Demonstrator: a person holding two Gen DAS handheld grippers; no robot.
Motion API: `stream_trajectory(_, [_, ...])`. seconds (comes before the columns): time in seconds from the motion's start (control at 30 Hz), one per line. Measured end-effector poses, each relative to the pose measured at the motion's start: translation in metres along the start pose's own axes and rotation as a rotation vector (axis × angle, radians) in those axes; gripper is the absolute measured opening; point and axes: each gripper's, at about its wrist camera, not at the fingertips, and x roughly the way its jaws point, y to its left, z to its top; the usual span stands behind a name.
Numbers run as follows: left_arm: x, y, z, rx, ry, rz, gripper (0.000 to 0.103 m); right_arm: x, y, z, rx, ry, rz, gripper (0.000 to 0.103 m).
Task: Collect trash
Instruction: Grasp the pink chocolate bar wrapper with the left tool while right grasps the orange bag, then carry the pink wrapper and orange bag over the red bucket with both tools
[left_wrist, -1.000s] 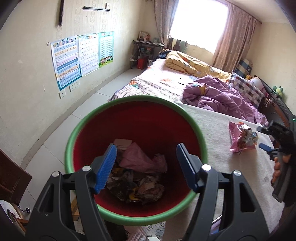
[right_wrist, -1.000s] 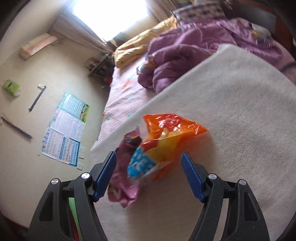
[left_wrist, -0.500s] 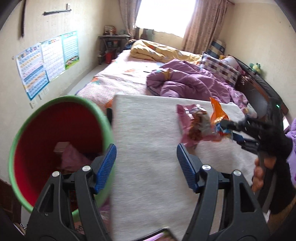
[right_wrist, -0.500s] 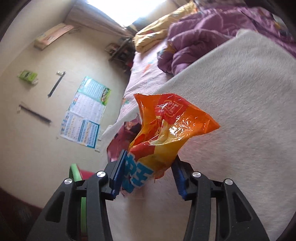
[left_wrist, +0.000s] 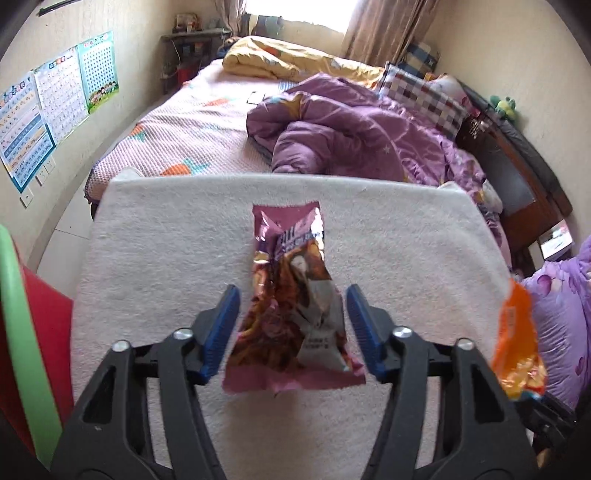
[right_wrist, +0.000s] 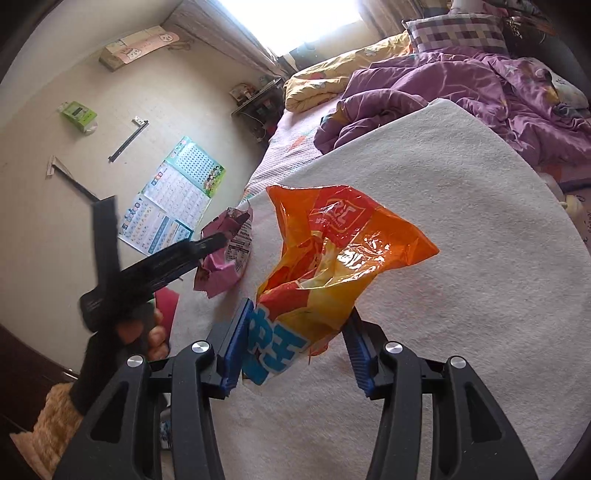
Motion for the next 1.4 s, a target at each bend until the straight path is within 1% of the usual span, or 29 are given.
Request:
stream_trajectory(0.07, [0.0,0.0,-0.003,-0.006,-0.006,0.011,0.049,-0.005,-0.001,-0.001,-0.009,-0.004,0.0,0.047])
stream_trajectory(0.1, [-0.003,0.0,-0.004,-0.01,-0.01,0.012,0.047,-0.007,-0.002,0.001,-0.013,-0.006,0.002,0.047])
stream_trajectory(0.17, [-0.008,0.0,-0.007,-0.022,-0.016,-0.004,0.046,-0.009,-0.003,0.001,-0.027,-0.011,0.003,0.047])
stream_trajectory(0.33, [-0.045,-0.009,-0.027,-0.022,-0.083,-0.023,0.045,-0.012,-0.005,0.004,-0.032,-0.019,0.018,0.047])
stream_trajectory(0.5, [-0.09,-0.019,-0.055,-0.024,-0.146,-0.032,0.045,-0.013,0.012,0.006,-0.08,-0.032,0.023,0.047])
stream_trajectory(0.67, [-0.119,-0.024,-0.072,-0.02,-0.18,-0.006,0.046,-0.01,0.034,0.003,-0.151,-0.036,0.021,0.047])
stream_trajectory(0.77, [-0.131,-0.023,-0.083,0.005,-0.198,0.021,0.046,-0.006,0.047,0.0,-0.173,-0.032,0.034,0.047])
stream_trajectory(0.9, [-0.143,-0.014,-0.091,0.001,-0.212,0.028,0.046,-0.001,0.064,-0.005,-0.198,-0.029,0.049,0.048])
stream_trajectory(1.13, [-0.155,0.018,-0.101,-0.034,-0.216,0.046,0.046,0.009,0.094,-0.016,-0.229,-0.019,0.065,0.048])
stream_trajectory(1.4, [-0.167,0.053,-0.108,-0.056,-0.227,0.051,0.046,0.021,0.123,-0.032,-0.256,-0.016,0.055,0.048])
